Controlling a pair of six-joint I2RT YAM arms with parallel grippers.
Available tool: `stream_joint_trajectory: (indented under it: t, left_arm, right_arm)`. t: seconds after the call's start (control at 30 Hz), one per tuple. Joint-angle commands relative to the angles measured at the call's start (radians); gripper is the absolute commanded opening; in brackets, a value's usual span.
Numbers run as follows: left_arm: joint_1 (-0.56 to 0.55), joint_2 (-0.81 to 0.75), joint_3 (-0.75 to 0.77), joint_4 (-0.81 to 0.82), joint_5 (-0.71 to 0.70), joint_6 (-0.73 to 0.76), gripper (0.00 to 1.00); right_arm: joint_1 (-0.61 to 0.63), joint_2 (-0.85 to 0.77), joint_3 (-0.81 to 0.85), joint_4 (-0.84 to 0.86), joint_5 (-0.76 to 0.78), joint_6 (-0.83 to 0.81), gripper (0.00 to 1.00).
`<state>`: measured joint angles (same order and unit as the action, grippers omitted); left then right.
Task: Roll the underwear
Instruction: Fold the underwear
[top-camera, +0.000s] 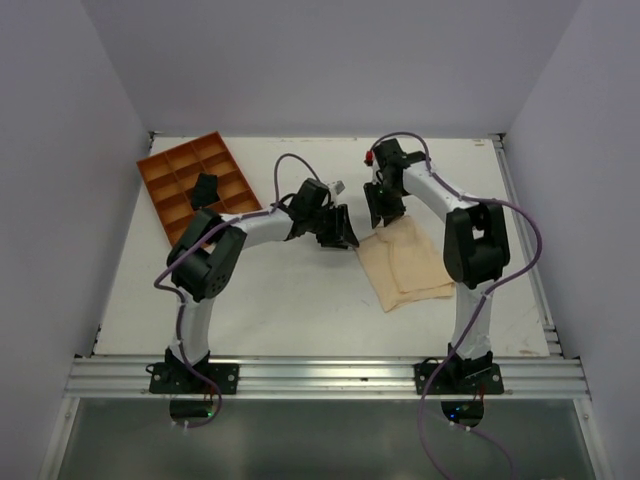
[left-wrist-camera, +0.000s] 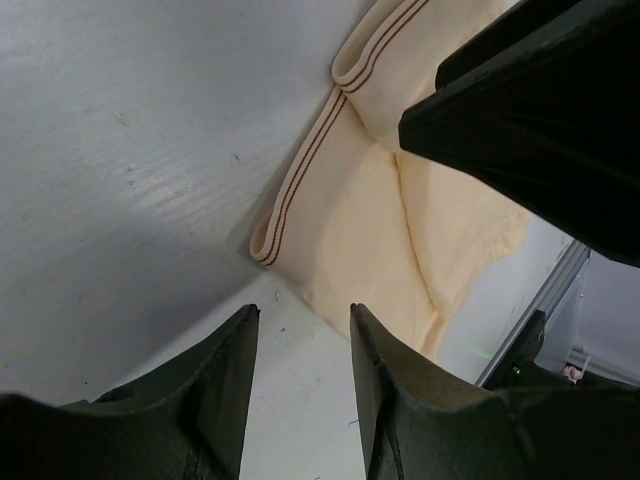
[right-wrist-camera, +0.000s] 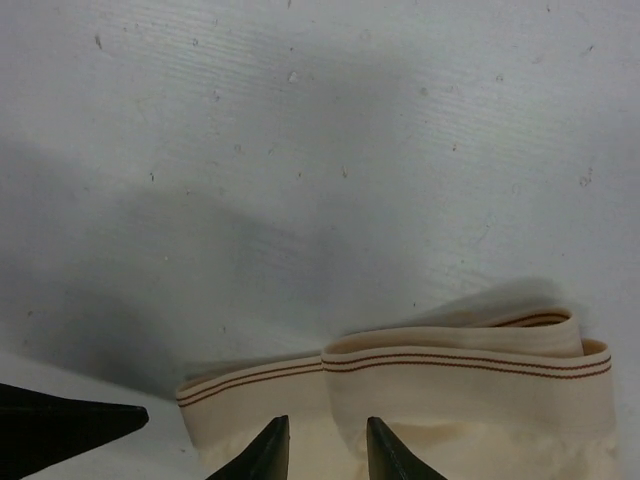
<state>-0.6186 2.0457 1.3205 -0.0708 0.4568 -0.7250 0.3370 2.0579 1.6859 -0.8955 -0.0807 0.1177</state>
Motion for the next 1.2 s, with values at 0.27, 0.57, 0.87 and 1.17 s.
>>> stream_joint_trajectory:
  t: [0.27,0.57,0.87,1.17]
  left_arm:
    - [-0.012,0.086,0.063,0.032,-0.043,-0.044,0.43]
    - [-0.010,0.117,0.104,0.000,-0.090,-0.063,0.42]
    - [-0.009,0.117,0.059,0.137,-0.029,-0.125,0.01]
    - [-0.009,0.093,0.026,0.229,-0.001,-0.151,0.00]
  right_arm:
    - [0.007,0.097,0.060,0.055,0.059,-0.006,0.37]
    - [0.007,0.113,0.064,0.052,0.078,0.002,0.17]
    - [0.007,0.056,0.055,0.046,0.062,0.005,0.00]
    - [0.007,-0.036,0.008,0.050,-0.036,0.028,0.00]
